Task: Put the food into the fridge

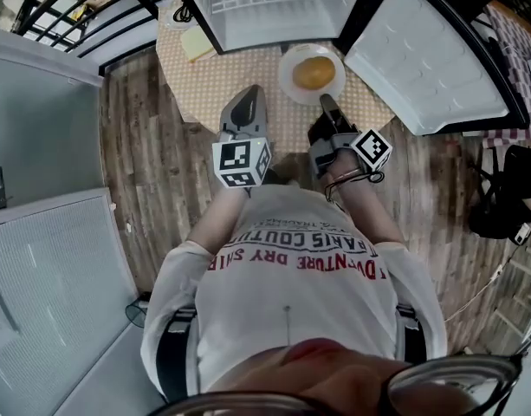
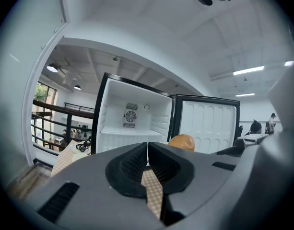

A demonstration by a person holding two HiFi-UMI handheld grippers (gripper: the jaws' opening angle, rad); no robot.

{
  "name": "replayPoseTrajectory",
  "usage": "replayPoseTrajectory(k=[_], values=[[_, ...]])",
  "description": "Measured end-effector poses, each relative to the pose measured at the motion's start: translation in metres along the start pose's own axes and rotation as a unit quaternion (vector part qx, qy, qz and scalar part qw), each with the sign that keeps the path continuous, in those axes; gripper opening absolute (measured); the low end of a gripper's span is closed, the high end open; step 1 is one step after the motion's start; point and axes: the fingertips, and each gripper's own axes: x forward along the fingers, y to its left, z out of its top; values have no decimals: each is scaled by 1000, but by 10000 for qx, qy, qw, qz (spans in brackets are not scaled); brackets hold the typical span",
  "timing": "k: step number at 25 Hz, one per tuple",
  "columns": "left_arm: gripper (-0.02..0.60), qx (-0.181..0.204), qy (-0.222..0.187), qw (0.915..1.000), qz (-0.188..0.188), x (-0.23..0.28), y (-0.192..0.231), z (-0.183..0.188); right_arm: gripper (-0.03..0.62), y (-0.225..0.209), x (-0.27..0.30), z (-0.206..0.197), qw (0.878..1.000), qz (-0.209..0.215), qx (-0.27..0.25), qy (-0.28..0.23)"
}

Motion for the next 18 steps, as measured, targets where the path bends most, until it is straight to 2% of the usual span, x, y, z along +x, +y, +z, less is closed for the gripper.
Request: replayPoseTrajectory(k=[12, 18], values=[[28, -109, 1, 9999, 42, 84, 62, 15, 34, 5, 95, 18, 9999, -103, -40, -5], [28, -72, -38, 10000, -8, 116, 86, 23, 34, 20, 146, 23, 9999, -16, -160, 47]])
